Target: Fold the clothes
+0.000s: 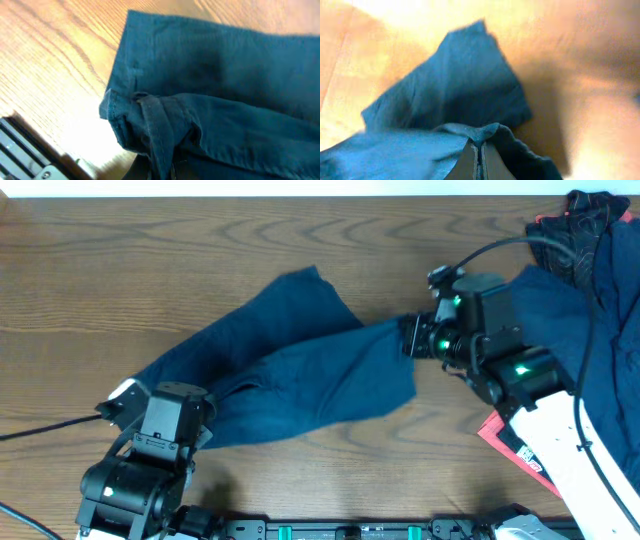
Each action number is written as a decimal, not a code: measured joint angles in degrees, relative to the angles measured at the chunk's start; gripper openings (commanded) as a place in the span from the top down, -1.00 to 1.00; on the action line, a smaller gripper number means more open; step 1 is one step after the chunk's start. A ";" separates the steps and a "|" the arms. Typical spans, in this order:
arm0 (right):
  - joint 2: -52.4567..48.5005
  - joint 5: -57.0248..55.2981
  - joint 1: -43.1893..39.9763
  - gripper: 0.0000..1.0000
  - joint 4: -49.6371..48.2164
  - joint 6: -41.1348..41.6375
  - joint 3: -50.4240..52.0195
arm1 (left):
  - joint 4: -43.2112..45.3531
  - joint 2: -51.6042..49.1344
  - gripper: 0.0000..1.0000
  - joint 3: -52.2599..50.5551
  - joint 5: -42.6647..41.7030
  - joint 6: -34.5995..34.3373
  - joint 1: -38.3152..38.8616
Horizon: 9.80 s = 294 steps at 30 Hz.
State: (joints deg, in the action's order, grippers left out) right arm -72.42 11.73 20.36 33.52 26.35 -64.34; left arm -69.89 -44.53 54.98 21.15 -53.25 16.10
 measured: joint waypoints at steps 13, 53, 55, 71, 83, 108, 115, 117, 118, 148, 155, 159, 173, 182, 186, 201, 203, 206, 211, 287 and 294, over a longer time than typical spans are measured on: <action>-9.81 -0.94 -0.17 0.98 -18.73 -8.92 -0.87 | 5.92 -2.82 0.88 0.00 2.91 -8.59 -2.23; -43.06 -1.09 9.20 0.98 -72.06 -11.58 -1.18 | 21.33 -34.91 0.67 0.00 7.80 -22.91 -24.98; -44.02 -1.49 9.57 0.30 -75.21 -11.58 -1.20 | 22.29 -35.50 0.17 0.00 8.02 -22.58 -25.59; -40.92 -3.06 4.04 -0.99 -58.99 -11.74 -1.42 | 26.43 -36.26 -0.35 0.00 5.51 -7.82 -26.88; -24.72 2.69 -2.45 -0.98 -7.87 -11.56 -1.90 | 25.33 -34.01 -0.36 0.00 -8.98 6.27 -26.88; -39.87 12.46 5.64 0.18 -38.03 2.29 6.64 | 19.15 -34.01 -0.36 0.00 -16.24 9.64 -26.88; -42.21 9.09 5.62 0.98 -41.38 5.97 6.78 | 18.64 -34.01 -0.36 0.00 -16.31 9.79 -26.88; -42.18 8.83 5.44 0.98 -40.15 6.32 6.73 | 18.58 -34.01 -0.36 0.00 -16.31 9.84 -26.88; -42.07 8.94 5.29 0.98 -39.39 6.36 6.69 | 18.47 -34.01 -0.36 0.00 -16.28 9.86 -26.88; -17.25 -17.90 -3.13 0.98 3.10 4.61 7.13 | 17.25 -39.63 -0.86 -2.95 -30.97 21.07 -26.88; -17.25 -17.97 -3.13 0.96 3.15 4.61 7.13 | 23.82 -47.63 -0.89 -3.54 -39.32 26.86 -26.88; -17.25 -17.97 -3.13 0.96 3.17 4.61 7.13 | 26.45 -51.63 -0.86 -3.54 -43.39 28.92 -26.88; -17.25 -18.38 -3.13 0.33 3.26 4.61 7.13 | 28.48 -58.51 0.88 -2.56 -54.53 35.17 -27.21; -17.29 -26.82 -5.20 -0.08 -12.76 -0.35 7.10 | 11.65 -53.37 0.88 -1.75 -46.51 37.77 -27.15; -17.29 -20.98 -6.05 0.67 -16.81 -5.03 6.97 | 8.72 -47.08 0.88 -1.51 -44.72 39.26 -27.15; -26.16 12.00 10.60 0.98 -10.05 -10.32 6.54 | 7.06 -26.99 0.88 0.74 -43.21 40.17 -27.15; -28.44 13.31 12.55 0.98 -11.58 -9.22 6.54 | 7.06 -25.03 0.88 2.19 -43.19 39.98 -27.15; -32.33 17.11 14.69 0.98 -15.56 -7.82 6.54 | 7.10 -22.53 0.88 4.85 -43.19 39.36 -27.15; -38.18 23.30 19.37 0.98 -24.13 -4.74 6.47 | 7.39 -21.57 0.88 7.06 -43.63 37.83 -26.86; -35.58 7.63 -2.45 0.98 -1.18 -10.32 3.52 | 51.32 -39.47 0.88 7.06 -49.62 20.59 11.63; -35.58 7.69 -2.45 0.98 -1.20 -10.32 3.52 | 56.37 -44.44 0.88 7.06 -49.64 19.30 15.04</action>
State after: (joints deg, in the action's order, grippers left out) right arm -108.01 19.42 17.91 32.32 16.03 -60.82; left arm -13.52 -88.97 62.04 -28.49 -33.95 31.14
